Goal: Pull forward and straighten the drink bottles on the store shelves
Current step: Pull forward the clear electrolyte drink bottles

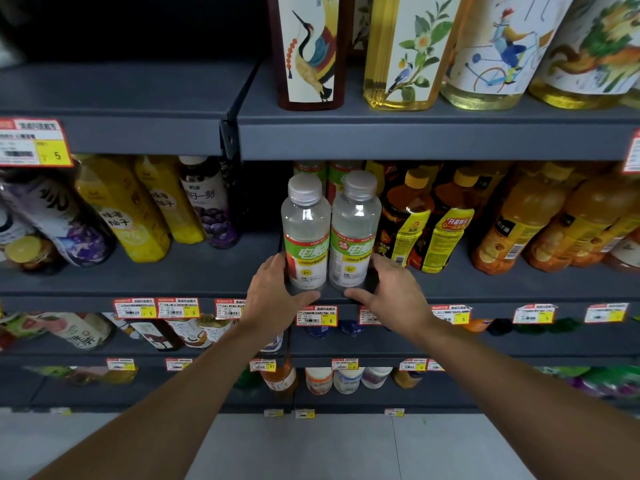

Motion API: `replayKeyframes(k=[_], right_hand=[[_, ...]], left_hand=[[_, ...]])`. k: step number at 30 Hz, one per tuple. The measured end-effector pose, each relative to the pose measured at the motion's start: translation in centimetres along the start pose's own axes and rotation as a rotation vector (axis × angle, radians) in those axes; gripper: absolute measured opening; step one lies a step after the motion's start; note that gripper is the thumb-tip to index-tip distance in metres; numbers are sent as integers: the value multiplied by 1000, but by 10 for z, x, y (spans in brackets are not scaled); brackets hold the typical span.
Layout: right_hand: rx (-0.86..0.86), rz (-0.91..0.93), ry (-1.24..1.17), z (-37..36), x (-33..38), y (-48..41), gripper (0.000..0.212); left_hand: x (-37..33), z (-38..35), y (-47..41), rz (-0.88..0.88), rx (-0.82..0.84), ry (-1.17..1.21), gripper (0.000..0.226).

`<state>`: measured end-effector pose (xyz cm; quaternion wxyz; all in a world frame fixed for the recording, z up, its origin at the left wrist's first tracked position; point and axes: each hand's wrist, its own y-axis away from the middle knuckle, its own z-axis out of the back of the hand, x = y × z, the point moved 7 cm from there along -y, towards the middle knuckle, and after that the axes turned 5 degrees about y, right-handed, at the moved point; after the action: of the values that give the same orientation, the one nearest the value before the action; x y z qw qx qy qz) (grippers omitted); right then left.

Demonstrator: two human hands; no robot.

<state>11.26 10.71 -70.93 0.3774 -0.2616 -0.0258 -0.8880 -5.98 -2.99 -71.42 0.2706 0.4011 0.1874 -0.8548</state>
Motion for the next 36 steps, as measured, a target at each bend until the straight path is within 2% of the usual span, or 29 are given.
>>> replayKeyframes(k=[5,11,16,26,36], right_hand=[[29,-16,-10,-1,-1,-3,60],[123,10,42,-1,4,-6,73],[71,-29,32,-2,3,-4,67],[116,15,83,-4,4,-3,72],[106,-1,66,-7,3,-2,71]], left_hand=[[2,-2,-8,8,81,16,57],[5,-3,-13,-2,135,-60,78],[7,-2,-17,-21,121,-47,74],[12,-5,-21,-32,182,-35,83],[15,-8,-19,-24,139,-11,72]])
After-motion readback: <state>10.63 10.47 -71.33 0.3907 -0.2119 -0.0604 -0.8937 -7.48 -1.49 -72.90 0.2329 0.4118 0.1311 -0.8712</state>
